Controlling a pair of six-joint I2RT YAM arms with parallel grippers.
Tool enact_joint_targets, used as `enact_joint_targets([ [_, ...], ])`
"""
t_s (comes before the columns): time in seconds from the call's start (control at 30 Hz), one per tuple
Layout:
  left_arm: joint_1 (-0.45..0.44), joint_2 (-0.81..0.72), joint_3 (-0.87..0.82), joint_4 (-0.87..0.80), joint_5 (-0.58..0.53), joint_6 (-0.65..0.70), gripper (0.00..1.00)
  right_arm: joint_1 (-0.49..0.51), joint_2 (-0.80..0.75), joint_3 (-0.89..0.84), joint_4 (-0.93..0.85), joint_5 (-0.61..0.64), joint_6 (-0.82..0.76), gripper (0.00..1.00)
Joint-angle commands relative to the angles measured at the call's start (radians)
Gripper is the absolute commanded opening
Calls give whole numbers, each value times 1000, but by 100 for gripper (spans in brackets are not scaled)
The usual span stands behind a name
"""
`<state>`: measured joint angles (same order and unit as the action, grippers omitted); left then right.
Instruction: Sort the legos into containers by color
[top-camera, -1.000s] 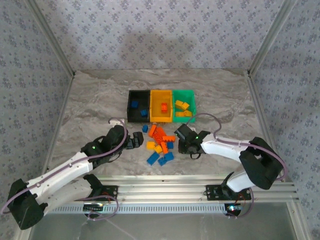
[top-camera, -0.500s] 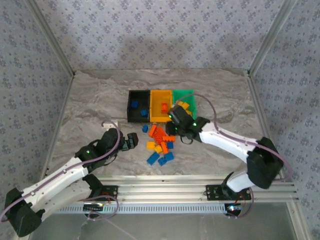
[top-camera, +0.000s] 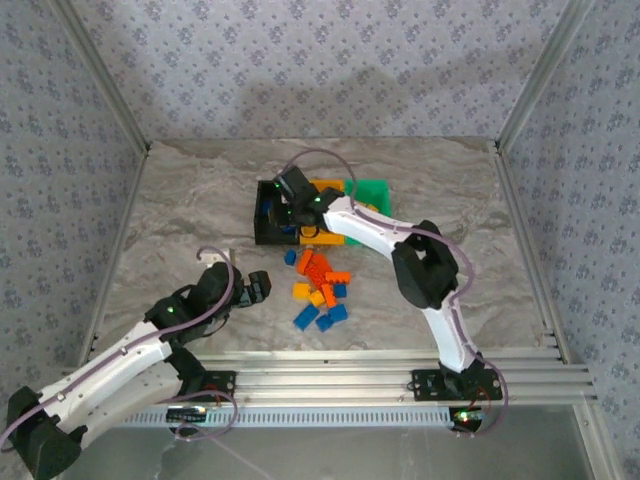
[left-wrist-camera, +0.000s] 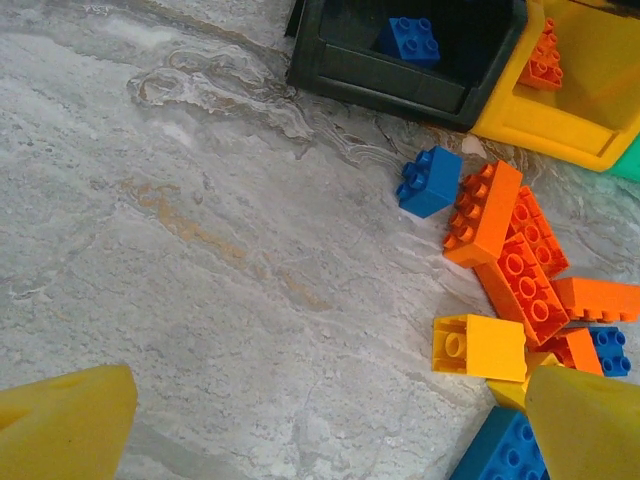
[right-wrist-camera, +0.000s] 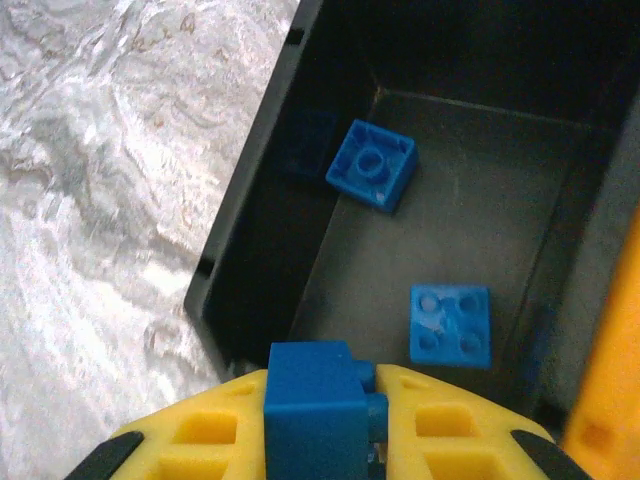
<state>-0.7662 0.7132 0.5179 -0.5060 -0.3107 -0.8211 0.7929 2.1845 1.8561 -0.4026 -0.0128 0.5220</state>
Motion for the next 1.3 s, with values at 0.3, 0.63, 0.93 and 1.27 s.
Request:
enact_joint_targets([
  [0.3, 5, 15, 5, 11, 27, 44, 100, -31, 7, 137, -27, -14, -6, 61],
  [0.63, -46, 268, 78, 151, 216, 118, 100, -49, -438, -417, 129, 50, 36, 63],
  [0.93, -139, 558, 176, 240, 194, 156, 96, -81, -727, -786, 181, 74, 78, 64],
  [1.27, -143, 769, 271, 252, 186, 193, 77, -110, -861, -919, 199, 88, 95, 64],
])
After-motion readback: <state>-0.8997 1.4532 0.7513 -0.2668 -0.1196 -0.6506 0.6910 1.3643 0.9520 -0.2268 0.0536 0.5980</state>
